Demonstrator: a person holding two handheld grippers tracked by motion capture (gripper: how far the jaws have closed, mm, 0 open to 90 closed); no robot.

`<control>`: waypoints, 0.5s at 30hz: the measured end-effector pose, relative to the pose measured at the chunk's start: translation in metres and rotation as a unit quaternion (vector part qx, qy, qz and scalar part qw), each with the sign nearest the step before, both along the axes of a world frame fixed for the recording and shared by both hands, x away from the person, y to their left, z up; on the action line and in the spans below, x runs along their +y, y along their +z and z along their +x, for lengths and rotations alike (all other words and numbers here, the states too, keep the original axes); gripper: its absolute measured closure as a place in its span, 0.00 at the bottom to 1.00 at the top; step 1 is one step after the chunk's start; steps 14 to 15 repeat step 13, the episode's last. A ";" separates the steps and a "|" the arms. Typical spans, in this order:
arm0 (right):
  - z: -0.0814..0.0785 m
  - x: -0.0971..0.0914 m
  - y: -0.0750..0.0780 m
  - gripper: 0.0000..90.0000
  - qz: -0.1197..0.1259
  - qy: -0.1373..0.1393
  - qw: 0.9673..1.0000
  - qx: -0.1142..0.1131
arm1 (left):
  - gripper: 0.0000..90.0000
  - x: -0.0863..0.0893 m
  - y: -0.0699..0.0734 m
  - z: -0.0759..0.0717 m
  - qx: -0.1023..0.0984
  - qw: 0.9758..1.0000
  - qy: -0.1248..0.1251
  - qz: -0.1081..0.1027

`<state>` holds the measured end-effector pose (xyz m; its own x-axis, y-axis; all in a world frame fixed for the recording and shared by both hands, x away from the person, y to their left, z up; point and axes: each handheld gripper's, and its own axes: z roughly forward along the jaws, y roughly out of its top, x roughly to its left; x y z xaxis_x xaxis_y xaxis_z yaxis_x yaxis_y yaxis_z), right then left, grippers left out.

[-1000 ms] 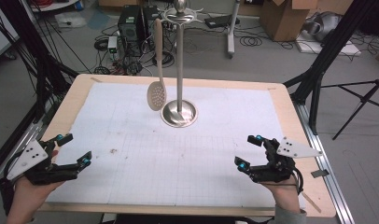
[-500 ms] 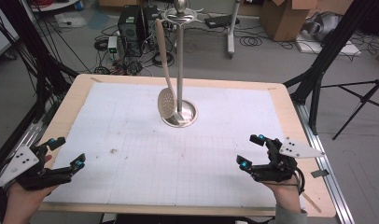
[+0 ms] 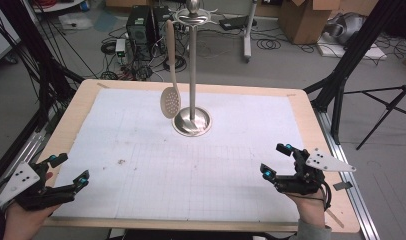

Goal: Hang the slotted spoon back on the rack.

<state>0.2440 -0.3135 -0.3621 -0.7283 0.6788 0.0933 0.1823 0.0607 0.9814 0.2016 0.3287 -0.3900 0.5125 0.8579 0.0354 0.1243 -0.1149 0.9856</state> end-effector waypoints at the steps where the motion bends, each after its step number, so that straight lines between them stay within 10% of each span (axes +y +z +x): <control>1: 0.000 -0.002 -0.001 0.11 0.001 -0.007 1.000 -0.002 | 0.14 0.001 0.000 0.000 0.000 1.000 0.004 -0.001; 15: -0.005 -0.015 -0.007 0.11 0.018 -0.052 0.998 -0.006 | 0.14 0.006 -0.005 0.006 0.019 0.999 0.034 -0.008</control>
